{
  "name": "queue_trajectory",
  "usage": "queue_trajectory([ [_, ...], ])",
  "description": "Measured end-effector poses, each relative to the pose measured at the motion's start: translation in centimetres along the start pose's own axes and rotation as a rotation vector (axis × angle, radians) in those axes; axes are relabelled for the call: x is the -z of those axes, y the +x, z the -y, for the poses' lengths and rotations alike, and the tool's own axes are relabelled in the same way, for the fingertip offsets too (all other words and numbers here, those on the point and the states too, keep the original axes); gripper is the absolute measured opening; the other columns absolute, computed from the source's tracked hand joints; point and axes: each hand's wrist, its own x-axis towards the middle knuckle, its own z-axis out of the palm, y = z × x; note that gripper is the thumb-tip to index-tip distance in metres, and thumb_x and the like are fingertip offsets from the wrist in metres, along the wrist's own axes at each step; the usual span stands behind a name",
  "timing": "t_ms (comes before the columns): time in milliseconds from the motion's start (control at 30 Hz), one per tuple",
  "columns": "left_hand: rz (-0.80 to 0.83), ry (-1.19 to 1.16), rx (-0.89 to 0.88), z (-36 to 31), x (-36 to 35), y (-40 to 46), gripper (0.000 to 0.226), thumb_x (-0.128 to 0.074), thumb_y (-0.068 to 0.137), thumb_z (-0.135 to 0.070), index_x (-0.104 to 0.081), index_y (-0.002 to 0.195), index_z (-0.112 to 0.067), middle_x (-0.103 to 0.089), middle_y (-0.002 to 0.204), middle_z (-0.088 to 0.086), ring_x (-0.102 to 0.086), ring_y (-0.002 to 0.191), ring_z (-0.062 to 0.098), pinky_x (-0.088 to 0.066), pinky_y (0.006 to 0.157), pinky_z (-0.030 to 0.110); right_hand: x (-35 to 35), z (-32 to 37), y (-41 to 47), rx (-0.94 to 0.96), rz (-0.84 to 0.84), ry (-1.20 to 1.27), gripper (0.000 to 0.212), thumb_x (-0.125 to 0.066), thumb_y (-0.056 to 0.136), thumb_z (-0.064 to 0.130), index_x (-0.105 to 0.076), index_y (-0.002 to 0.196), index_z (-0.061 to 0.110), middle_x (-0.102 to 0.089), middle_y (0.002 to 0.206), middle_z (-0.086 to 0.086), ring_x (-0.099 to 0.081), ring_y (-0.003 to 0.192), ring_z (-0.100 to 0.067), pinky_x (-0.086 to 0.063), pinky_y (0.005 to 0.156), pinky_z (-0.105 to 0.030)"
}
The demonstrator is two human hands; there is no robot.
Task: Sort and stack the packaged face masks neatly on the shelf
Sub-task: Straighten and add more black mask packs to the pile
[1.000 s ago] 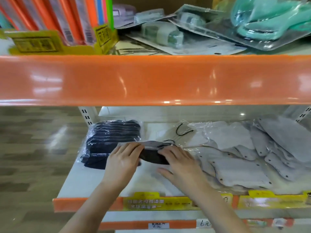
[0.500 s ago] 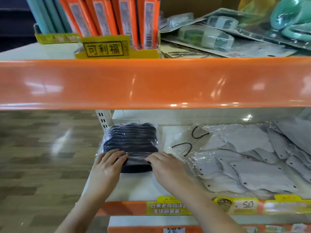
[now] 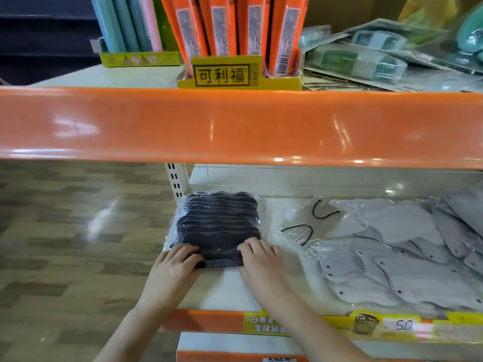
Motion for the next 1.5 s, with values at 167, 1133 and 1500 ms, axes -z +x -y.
queue_trajectory([
  [167, 0.008, 0.022, 0.072, -0.4, 0.0, 0.1, 0.022, -0.046, 0.076, -0.025, -0.068, 0.076, -0.020, -0.065, 0.088, -0.009, -0.062, 0.082, 0.017, -0.039, 0.068, 0.026, -0.2, 0.5, 0.0, -0.055, -0.057, 0.010, 0.040, -0.085, 0.046, 0.016, -0.065, 0.080, 0.023, -0.058, 0.082, 0.006, -0.058, 0.072, -0.018, -0.046, 0.058, -0.030],
  [1133, 0.132, -0.136, 0.186, -13.5, -0.9, 3.8, 0.036, -0.038, 0.072, -0.023, -0.071, 0.086, -0.021, -0.070, 0.090, -0.006, -0.068, 0.082, 0.020, -0.053, 0.065, 0.035, 4.7, -5.4, -3.2, -0.035, -0.030, 0.452, 0.047, -0.026, 0.091, 0.037, -0.061, 0.116, 0.019, -0.055, 0.119, 0.006, -0.051, 0.111, -0.014, -0.045, 0.093, -0.031],
  [1500, 0.053, -0.299, 0.049, -23.6, -3.2, 7.4, 0.033, -0.040, 0.070, -0.021, -0.069, 0.085, -0.025, -0.068, 0.088, -0.012, -0.063, 0.083, 0.013, -0.045, 0.068, 0.026, 8.6, -16.1, -9.1, -0.230, -0.224, 0.408, 0.034, -0.037, 0.088, 0.032, -0.066, 0.099, 0.020, -0.061, 0.099, 0.008, -0.061, 0.089, -0.014, -0.049, 0.069, -0.026],
])
